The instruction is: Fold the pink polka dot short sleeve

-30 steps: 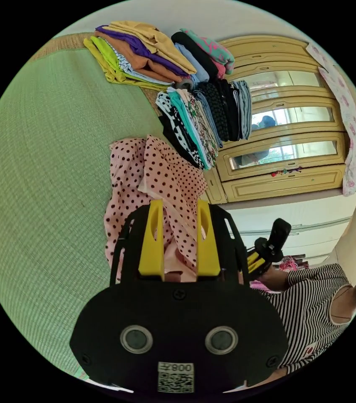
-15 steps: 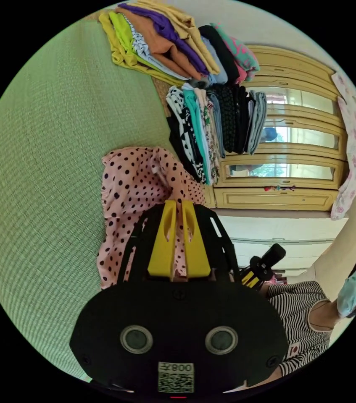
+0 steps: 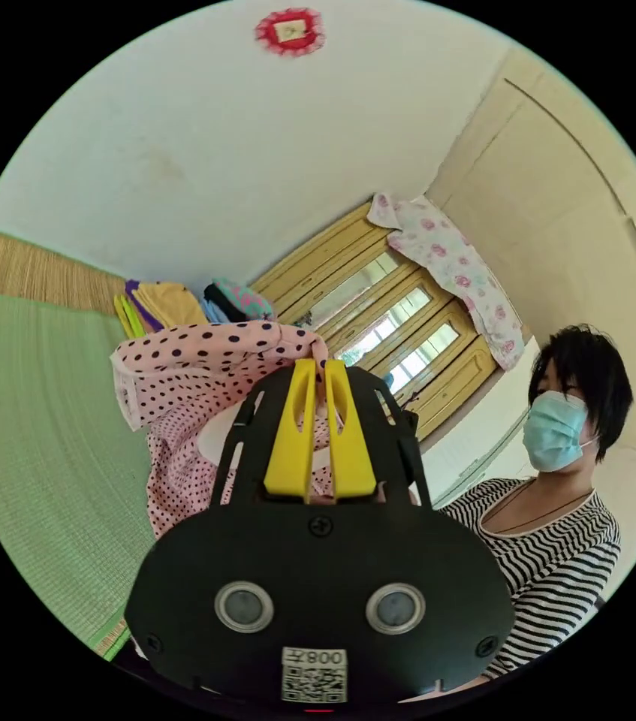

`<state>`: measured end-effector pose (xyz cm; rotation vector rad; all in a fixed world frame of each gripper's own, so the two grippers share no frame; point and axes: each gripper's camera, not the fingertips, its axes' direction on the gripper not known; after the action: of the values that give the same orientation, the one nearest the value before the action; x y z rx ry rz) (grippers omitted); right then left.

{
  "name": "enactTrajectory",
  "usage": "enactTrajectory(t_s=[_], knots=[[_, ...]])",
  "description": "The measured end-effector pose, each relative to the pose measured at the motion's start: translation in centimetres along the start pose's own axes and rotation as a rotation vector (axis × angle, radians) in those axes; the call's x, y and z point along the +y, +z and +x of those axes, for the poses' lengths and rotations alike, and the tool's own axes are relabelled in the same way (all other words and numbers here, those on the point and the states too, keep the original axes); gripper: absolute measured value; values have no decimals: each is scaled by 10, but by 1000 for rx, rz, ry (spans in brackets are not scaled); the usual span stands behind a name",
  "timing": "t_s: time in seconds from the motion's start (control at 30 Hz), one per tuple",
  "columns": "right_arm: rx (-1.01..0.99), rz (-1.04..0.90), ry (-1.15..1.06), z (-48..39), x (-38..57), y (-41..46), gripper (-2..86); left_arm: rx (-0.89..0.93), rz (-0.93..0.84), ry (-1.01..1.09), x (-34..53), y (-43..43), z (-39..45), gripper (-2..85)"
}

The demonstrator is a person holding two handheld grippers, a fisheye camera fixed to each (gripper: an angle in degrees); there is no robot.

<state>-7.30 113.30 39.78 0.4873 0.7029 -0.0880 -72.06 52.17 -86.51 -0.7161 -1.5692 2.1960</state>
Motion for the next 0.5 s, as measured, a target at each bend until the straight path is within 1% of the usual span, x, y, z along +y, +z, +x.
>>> enactTrajectory(t_s=[0.23,0.43,0.5], knots=[[98,212,-255,-102,-7,-69,10,-133,153,363,36,-82,191,20],[110,380,-419,-175,7,-121,8,-249,248,593,76,-127,318,21],[110,451,-468,-199,15,-139,8,-277,274,641,88,-137,349,21]])
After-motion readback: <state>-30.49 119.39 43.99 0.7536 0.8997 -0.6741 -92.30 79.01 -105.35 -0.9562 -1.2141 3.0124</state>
